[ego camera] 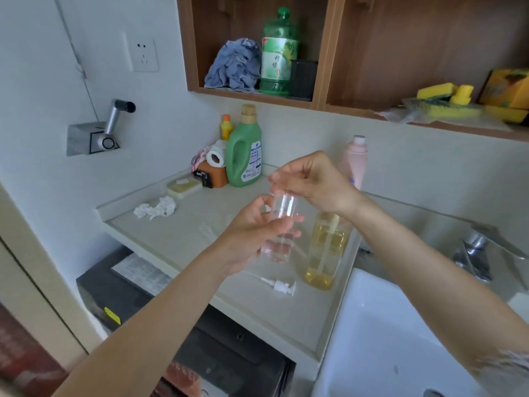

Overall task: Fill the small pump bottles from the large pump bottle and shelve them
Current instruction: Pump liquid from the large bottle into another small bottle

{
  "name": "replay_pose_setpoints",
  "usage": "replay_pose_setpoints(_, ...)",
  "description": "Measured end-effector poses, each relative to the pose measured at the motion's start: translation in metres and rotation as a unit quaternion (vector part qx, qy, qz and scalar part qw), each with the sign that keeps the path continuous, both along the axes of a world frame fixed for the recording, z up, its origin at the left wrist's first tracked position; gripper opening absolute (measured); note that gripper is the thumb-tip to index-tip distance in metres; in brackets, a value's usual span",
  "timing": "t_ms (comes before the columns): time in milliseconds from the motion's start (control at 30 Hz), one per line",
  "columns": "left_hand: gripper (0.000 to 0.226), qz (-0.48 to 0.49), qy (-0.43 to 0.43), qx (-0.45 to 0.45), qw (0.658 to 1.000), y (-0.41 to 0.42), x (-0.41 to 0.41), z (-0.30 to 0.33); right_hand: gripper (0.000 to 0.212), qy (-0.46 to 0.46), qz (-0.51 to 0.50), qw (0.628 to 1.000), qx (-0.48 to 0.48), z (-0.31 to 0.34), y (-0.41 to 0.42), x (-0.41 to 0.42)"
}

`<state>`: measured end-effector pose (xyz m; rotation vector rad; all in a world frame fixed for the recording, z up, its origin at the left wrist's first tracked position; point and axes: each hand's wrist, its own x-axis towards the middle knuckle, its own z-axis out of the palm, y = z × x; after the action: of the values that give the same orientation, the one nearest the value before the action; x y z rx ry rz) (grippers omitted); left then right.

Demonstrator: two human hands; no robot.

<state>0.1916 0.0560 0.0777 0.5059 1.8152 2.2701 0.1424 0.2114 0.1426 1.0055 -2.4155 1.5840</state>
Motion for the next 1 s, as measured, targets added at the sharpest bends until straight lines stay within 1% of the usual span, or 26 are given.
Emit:
replay_pose_setpoints(33,0.111,-0.010,-0.008,0.016,1.000,-0.002,0.000,-0.001,0.029,-0.002,0.000,1.000,-0.008,0.001,-0.004,0.002)
replay_pose_setpoints(100,0.106,-0.038,-0.029,0.043,0.998,-0.007,-0.002,-0.002,0.022,-0.001,-0.007,0.999,-0.034,0.004,-0.007,0.005)
replay_pose_setpoints(167,0.093,-0.070,-0.029,0.031,0.997,-0.014,-0.005,-0.001,0.012,-0.010,-0.008,0.998,-0.054,0.006,-0.011,0.008)
replay_pose_setpoints(200,0.087,-0.076,-0.021,0.020,0.997,-0.015,-0.006,-0.001,0.011,-0.014,-0.014,0.999,-0.047,0.007,-0.009,0.010)
replay_pose_setpoints(233,0.080,-0.068,-0.010,0.015,0.998,-0.016,-0.008,-0.001,0.017,-0.012,-0.024,0.999,-0.018,0.009,-0.006,0.012)
replay_pose_setpoints(300,0.069,-0.018,0.023,0.010,1.000,-0.015,-0.015,-0.001,0.040,-0.005,-0.050,0.994,0.093,0.013,0.002,0.017)
replay_pose_setpoints(333,0.070,0.006,0.041,0.008,0.999,-0.013,-0.018,-0.001,0.046,-0.005,-0.064,0.988,0.141,0.014,0.004,0.021)
replay_pose_setpoints(367,0.073,0.023,0.055,0.007,0.998,-0.011,-0.020,0.000,0.046,-0.006,-0.077,0.983,0.165,0.017,0.006,0.024)
replay_pose_setpoints(400,0.078,0.032,0.063,0.008,0.997,-0.008,-0.021,0.000,0.042,-0.007,-0.086,0.983,0.165,0.019,0.006,0.025)
replay_pose_setpoints(500,0.091,0.013,0.076,0.002,0.997,-0.005,-0.021,0.000,0.026,-0.024,-0.094,0.985,0.141,0.030,0.005,0.029)
replay_pose_setpoints(533,0.096,0.003,0.067,-0.006,0.998,-0.006,-0.021,-0.001,0.021,-0.038,-0.101,0.988,0.115,0.034,0.006,0.027)
replay_pose_setpoints(600,0.105,-0.017,0.040,-0.037,0.998,-0.014,-0.020,-0.006,0.016,-0.071,-0.146,0.986,0.036,0.040,0.009,0.020)
replay_pose_setpoints(633,0.102,-0.020,0.030,-0.052,0.998,-0.018,-0.019,-0.010,0.015,-0.085,-0.166,0.982,0.005,0.042,0.010,0.017)
replay_pose_setpoints(667,0.092,-0.016,0.029,-0.060,0.998,-0.022,-0.019,-0.013,0.014,-0.092,-0.179,0.980,-0.011,0.043,0.010,0.016)
replay_pose_setpoints(733,0.066,0.005,0.040,-0.062,0.997,-0.026,-0.018,-0.015,0.012,-0.093,-0.194,0.977,0.001,0.043,0.011,0.014)
replay_pose_setpoints(767,0.060,0.011,0.045,-0.057,0.997,-0.027,-0.018,-0.014,0.012,-0.085,-0.198,0.976,0.019,0.042,0.011,0.015)
replay_pose_setpoints(833,0.061,0.010,0.054,-0.048,0.997,-0.028,-0.019,-0.011,0.015,-0.080,-0.188,0.978,0.038,0.039,0.011,0.017)
replay_pose_setpoints(933,0.066,0.005,0.062,-0.046,0.997,-0.030,-0.021,-0.007,0.018,-0.072,-0.185,0.980,0.006,0.038,0.008,0.022)
replay_pose_setpoints(1000,0.064,0.002,0.065,-0.049,0.997,-0.030,-0.022,-0.007,0.019,-0.059,-0.187,0.981,0.006,0.038,0.006,0.026)
